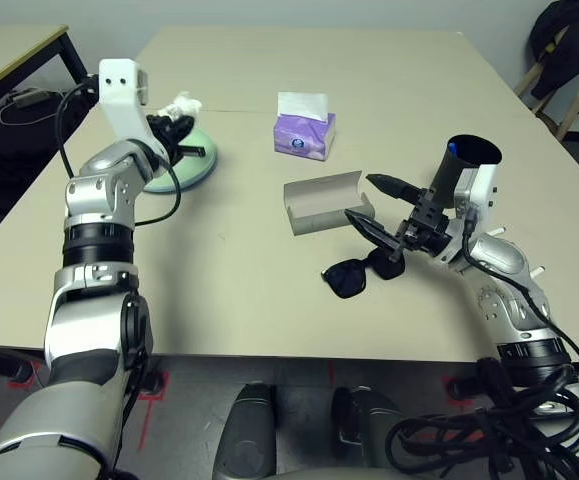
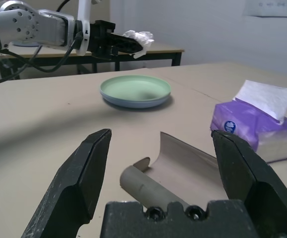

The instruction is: Organize and tidy the items on the table.

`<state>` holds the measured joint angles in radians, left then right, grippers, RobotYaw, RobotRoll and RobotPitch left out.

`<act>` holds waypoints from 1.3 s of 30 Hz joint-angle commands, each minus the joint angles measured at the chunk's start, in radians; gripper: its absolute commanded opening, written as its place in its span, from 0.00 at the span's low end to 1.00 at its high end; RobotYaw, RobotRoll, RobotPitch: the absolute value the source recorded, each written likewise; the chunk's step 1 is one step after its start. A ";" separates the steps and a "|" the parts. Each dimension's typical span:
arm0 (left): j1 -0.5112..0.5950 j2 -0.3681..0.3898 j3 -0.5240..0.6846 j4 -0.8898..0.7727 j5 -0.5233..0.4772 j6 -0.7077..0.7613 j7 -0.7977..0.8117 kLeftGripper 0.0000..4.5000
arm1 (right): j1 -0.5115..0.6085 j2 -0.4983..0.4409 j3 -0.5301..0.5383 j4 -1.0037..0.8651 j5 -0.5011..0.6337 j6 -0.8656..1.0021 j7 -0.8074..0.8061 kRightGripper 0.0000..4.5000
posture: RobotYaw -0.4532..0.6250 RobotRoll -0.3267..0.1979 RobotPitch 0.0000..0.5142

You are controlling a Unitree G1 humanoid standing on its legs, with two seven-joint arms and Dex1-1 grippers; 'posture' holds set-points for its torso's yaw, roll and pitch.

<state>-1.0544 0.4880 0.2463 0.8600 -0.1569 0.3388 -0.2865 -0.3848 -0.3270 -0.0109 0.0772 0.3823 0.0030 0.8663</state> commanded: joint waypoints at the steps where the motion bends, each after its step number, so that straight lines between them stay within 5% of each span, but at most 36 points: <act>1: -0.054 -0.008 0.007 0.148 0.021 -0.052 0.086 0.01 | 0.002 0.000 -0.007 0.005 -0.016 -0.015 -0.026 1.00 | 0.56 0.62 0.17; 8: -0.131 0.007 0.013 0.327 0.045 -0.146 0.228 0.01 | 0.027 0.001 0.002 -0.034 -0.008 -0.006 -0.034 1.00 | 0.55 0.62 0.17; 20: -0.114 0.008 -0.045 0.334 0.082 -0.275 0.046 0.99 | 0.035 -0.012 0.013 -0.089 -0.022 0.081 -0.083 1.00 | 0.55 0.62 0.18; 34: 0.027 0.061 -0.111 0.054 0.075 -0.146 -0.264 0.99 | 0.023 -0.036 0.039 -0.092 -0.058 0.099 -0.088 1.00 | 0.57 0.62 0.20; 39: 0.101 0.074 -0.132 -0.116 -0.004 -0.112 -0.531 0.99 | 0.021 -0.047 0.037 -0.098 -0.051 0.107 -0.078 1.00 | 0.57 0.62 0.21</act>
<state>-0.9868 0.5557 0.1372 0.8003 -0.1275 0.2093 -0.7237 -0.3658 -0.3605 0.0264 -0.0064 0.3301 0.1025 0.7777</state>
